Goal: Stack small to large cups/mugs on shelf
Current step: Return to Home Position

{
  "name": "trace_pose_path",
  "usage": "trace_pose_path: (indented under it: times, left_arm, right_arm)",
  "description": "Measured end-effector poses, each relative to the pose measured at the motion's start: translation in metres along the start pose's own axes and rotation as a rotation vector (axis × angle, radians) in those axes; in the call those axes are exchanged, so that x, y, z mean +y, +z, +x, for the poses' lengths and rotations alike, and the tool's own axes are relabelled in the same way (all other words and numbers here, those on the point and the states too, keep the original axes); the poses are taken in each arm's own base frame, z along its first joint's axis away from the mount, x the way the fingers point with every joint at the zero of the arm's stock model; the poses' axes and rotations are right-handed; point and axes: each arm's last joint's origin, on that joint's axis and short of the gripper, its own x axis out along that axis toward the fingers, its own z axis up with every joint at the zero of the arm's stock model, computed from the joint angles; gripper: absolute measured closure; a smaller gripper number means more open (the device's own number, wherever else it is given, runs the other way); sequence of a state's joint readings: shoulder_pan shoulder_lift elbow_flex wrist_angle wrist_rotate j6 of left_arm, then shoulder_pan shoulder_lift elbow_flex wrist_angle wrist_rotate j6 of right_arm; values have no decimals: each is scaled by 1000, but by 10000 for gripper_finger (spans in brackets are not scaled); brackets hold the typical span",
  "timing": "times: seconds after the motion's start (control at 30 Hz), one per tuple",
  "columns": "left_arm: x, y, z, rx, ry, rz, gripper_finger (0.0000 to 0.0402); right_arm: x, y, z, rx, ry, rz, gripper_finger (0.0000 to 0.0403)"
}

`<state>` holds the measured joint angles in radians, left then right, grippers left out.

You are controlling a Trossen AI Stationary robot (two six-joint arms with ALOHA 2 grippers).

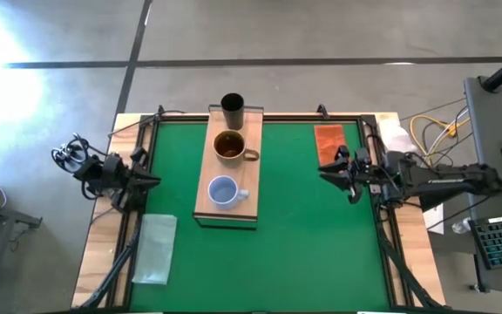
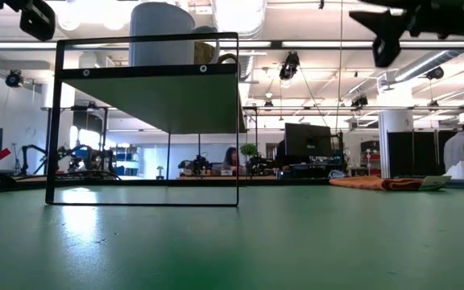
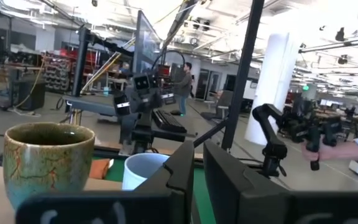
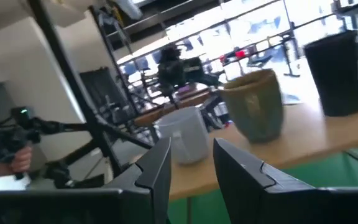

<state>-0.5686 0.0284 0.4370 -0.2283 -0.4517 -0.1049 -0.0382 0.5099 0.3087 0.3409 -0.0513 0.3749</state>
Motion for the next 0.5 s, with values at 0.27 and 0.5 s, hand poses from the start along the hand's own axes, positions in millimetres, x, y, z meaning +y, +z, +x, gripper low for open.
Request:
trace_pose_path:
  times: [0.27,0.5]
  left_arm:
    - [1,-2,0,24,10,-7,379]
    - [3,-21,0,161,64,-83,379]
  right_arm:
    - [-12,-30,-25,-64,-25,71,289]
    - [-17,-45,-40,-124,-2,71,291]
